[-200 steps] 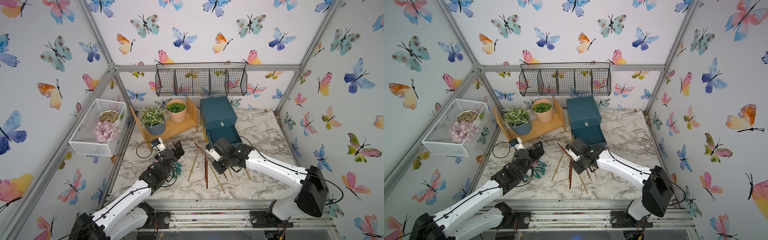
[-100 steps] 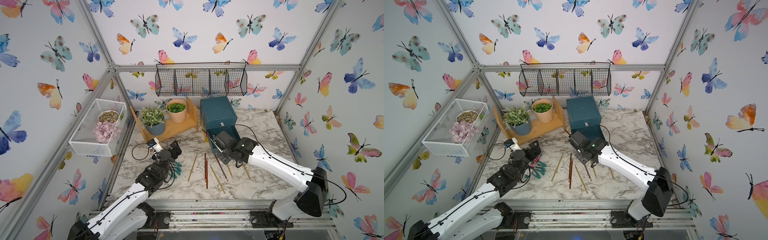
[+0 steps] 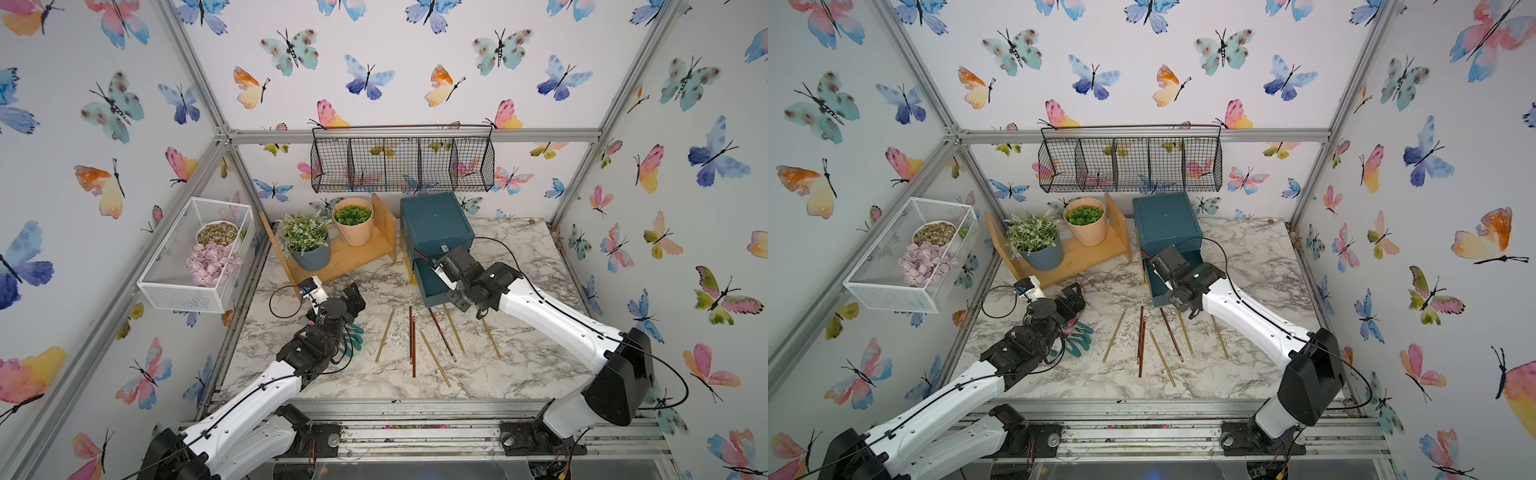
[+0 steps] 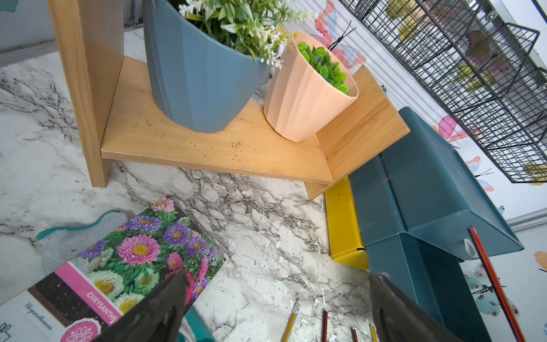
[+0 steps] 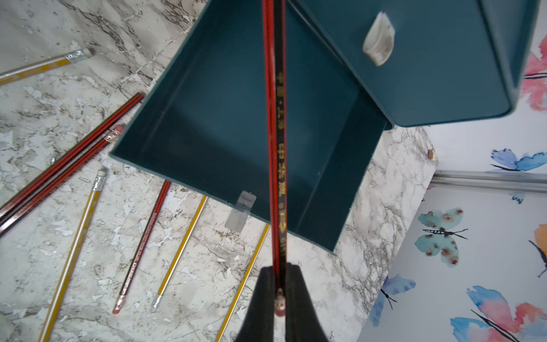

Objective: Please place the pencils in the drawer according to their color
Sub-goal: Place the pencil in the drawer.

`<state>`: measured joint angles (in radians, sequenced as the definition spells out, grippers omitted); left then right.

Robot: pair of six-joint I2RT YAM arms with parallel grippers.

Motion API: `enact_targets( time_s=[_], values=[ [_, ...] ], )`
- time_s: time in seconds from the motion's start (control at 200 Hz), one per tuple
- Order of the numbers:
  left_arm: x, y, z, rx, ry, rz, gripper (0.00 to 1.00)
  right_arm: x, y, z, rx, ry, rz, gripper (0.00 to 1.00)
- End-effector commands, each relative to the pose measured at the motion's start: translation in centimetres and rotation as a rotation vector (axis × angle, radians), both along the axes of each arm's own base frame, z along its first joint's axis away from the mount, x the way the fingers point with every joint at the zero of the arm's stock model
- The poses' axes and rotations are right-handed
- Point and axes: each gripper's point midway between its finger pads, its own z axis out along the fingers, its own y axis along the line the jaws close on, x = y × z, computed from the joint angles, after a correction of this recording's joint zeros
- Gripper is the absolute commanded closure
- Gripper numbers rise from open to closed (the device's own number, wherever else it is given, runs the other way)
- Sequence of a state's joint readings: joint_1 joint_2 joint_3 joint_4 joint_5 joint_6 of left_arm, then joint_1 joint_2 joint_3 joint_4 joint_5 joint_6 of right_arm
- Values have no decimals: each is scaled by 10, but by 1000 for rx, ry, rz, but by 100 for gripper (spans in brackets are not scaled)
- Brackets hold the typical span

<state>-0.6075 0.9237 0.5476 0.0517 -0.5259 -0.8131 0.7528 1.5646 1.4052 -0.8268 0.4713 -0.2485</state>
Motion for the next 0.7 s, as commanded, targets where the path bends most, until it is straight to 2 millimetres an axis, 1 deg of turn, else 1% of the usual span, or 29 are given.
enact_targets(
  time_s=[0.0,0.1,0.295,0.481,0.661,0.696],
  values=[
    [1,1,0,-15,-10,6,2,12,3,2,-31,-2,63,96],
    [1,1,-1,-12,-7,7,2,15,-1,-4,-31,29,84,96],
    [2,3,0,-11,-9,13,2,26,-18,-16,-49,61,51,97],
    [3,2,-2,-9,-3,10,2,32,-30,-35,-119,94,10,97],
    [3,1,-1,-10,-2,7,2,38,-32,-39,-138,88,-4,97],
    [3,1,-2,-10,-1,8,2,40,-34,-38,-145,79,-13,94]
  ],
)
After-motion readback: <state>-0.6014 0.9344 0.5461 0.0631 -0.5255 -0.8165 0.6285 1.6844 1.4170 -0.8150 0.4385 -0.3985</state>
